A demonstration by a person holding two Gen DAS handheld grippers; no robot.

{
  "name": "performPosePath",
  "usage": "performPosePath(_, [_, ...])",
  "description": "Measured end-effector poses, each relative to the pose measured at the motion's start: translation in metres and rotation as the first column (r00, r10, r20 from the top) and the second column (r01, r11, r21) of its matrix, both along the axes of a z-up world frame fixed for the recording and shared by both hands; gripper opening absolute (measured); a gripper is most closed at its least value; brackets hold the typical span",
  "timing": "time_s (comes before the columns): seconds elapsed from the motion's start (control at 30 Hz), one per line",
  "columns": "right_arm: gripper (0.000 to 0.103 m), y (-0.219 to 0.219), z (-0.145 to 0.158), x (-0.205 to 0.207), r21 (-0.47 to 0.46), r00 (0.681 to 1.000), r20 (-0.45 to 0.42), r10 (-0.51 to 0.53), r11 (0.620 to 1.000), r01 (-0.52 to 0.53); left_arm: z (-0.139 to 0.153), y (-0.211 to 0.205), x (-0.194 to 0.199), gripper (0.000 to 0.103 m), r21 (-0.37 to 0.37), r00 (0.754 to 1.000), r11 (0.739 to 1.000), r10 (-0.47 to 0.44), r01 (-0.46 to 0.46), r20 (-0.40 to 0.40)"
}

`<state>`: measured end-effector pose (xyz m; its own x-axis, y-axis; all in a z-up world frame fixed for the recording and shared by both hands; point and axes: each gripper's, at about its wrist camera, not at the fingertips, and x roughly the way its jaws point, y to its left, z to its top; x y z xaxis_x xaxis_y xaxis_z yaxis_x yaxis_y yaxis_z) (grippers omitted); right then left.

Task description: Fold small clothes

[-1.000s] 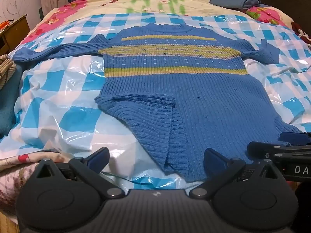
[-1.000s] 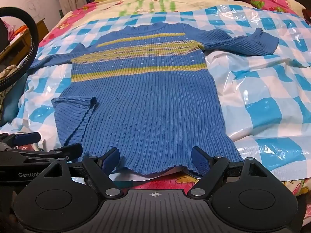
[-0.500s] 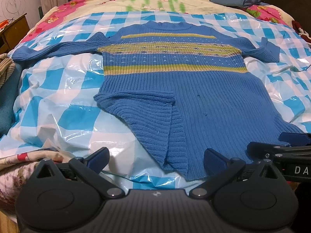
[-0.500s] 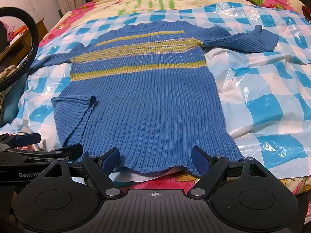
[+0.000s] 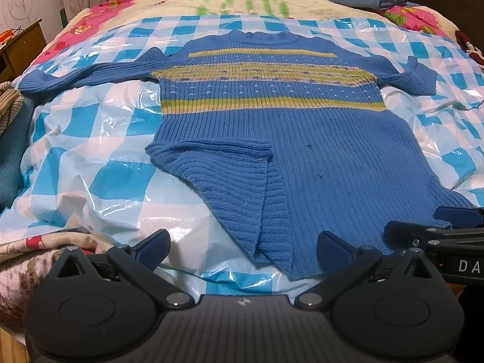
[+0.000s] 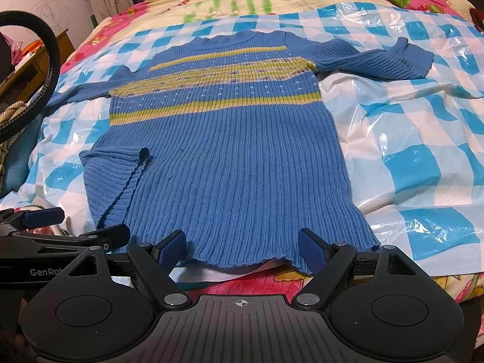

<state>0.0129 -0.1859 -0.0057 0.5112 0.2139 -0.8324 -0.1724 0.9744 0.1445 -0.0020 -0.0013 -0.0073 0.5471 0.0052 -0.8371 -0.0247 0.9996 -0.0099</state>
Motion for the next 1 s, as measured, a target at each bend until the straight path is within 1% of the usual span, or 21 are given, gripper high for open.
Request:
performPosePath(0.23, [0.083,0.0005,-0.0014,-0.0005,0.0,1.0,-0.001,0.001,1.0,-0.001,-0.0023,0.0001,-0.0019,0.103,0.001,1.0,1.0,0.0,0.0,0.012])
performPosePath(0.3, [0.083,0.0007,-0.0014,-0.0006,0.0,1.0,0.0,0.0,1.0,0.0,-0.0026,-0.0002,-0.0019,0.103,0.015,1.0,1.0,0.0,0.0,-0.007])
performPosePath(0.43, [0.083,0.0007,-0.0013,-0.0003,0.0,1.0,-0.001,0.001,1.0,-0.001,-0.0025,-0.0004,-0.0018,0.103,0.022,1.0,1.0,0.001,0.0,-0.004])
performPosePath(0.5, [0.083,0.0006,-0.0009,-0.0002,0.001,1.0,-0.001,0.0,1.0,0.0,-0.0031,-0.0007,-0.0017,0.103,0.055,1.0,0.998,0.001,0.0,-0.019])
performPosePath(0.63, [0.083,0.0006,-0.0006,-0.0002,0.001,1.0,-0.001,0.0,1.0,0.0,-0.003,-0.0007,-0.0014,0.103,0.06,1.0,0.998,0.003,-0.002,-0.021])
performPosePath(0.7, [0.083,0.0006,-0.0014,-0.0004,0.001,1.0,-0.001,0.0,1.0,0.0,-0.003,-0.0012,-0.0007,0.103,0.111,0.999,0.994,0.005,-0.001,-0.034])
performPosePath(0.73, [0.083,0.0006,-0.0013,-0.0003,0.001,1.0,-0.001,0.0,1.0,0.0,-0.0026,-0.0024,0.0003,0.103,0.157,0.999,0.988,0.008,-0.002,-0.039])
performPosePath(0.8, [0.083,0.0004,-0.0011,-0.0001,0.001,1.0,0.0,0.001,1.0,-0.001,-0.0017,-0.0023,0.0002,0.103,0.154,0.999,0.988,0.009,-0.003,-0.041])
performPosePath(0.83, [0.083,0.0008,-0.0017,-0.0003,0.001,1.0,0.0,0.001,1.0,-0.001,-0.0016,-0.002,0.0009,0.103,0.119,0.999,0.993,0.008,-0.002,-0.045])
performPosePath(0.87, [0.083,0.001,-0.0025,-0.0006,0.001,1.0,0.0,0.002,1.0,-0.002,-0.0012,-0.002,0.0005,0.103,0.118,0.999,0.993,0.008,-0.002,-0.046])
performPosePath(0.9, [0.083,0.001,-0.0024,-0.0005,0.002,1.0,0.0,0.001,1.0,-0.001,-0.0013,-0.0012,0.001,0.103,0.095,0.999,0.996,0.006,-0.002,-0.048])
performPosePath(1.0, [0.083,0.0011,-0.0023,-0.0001,0.001,1.0,0.0,0.001,1.0,-0.001,-0.0013,-0.0009,0.0011,0.103,0.091,0.999,0.996,0.006,-0.003,-0.039])
